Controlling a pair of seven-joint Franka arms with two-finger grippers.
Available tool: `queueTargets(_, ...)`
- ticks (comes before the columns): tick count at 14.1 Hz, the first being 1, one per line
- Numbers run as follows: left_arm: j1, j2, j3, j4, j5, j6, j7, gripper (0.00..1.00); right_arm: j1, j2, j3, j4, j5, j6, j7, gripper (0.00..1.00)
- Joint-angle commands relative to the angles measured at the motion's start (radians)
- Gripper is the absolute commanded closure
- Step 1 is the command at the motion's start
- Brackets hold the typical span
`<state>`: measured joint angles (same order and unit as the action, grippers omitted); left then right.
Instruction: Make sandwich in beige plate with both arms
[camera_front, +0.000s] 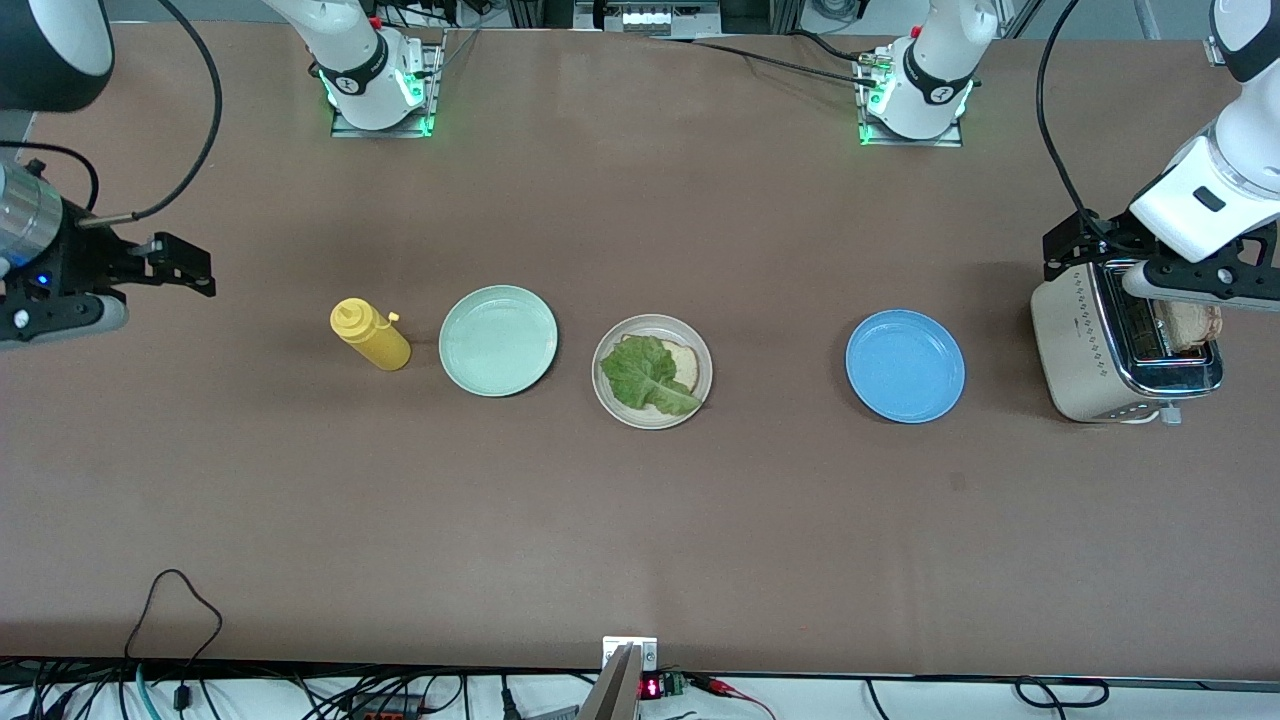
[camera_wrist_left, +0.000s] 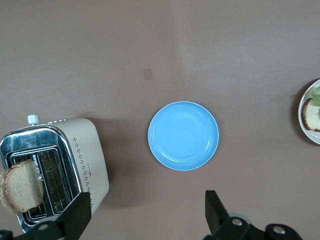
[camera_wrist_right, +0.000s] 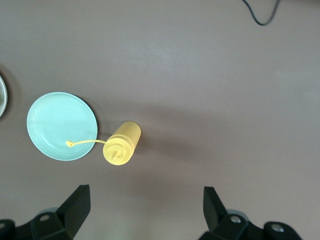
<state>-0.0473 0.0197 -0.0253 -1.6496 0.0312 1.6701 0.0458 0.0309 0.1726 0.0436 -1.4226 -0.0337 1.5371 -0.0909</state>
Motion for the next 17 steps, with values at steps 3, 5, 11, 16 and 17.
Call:
queueTargets(3,0.004,-0.006,0.001,0.004,-0.008,-0.012,0.005,0.0,-0.037,-0.201,0.051,-0.217,0.011,0.069,0.065,0.0)
queueTargets(5,0.004,-0.006,0.001,0.004,-0.01,-0.012,0.005,0.0,-0.037,-0.225,0.048,-0.234,0.018,0.074,0.065,0.0)
queueTargets(11,0.004,-0.006,0.001,0.004,-0.01,-0.012,0.005,0.0,-0.02,-0.228,0.027,-0.231,0.017,0.075,0.065,0.0)
queueTargets(16,0.004,-0.006,0.001,0.004,-0.008,-0.012,0.005,0.0,-0.028,-0.222,0.027,-0.223,0.017,0.087,0.066,0.0)
queueTargets(17,0.004,-0.006,0.001,0.004,-0.008,-0.012,0.003,0.0,-0.028,-0.222,0.027,-0.223,0.018,0.087,0.071,0.0)
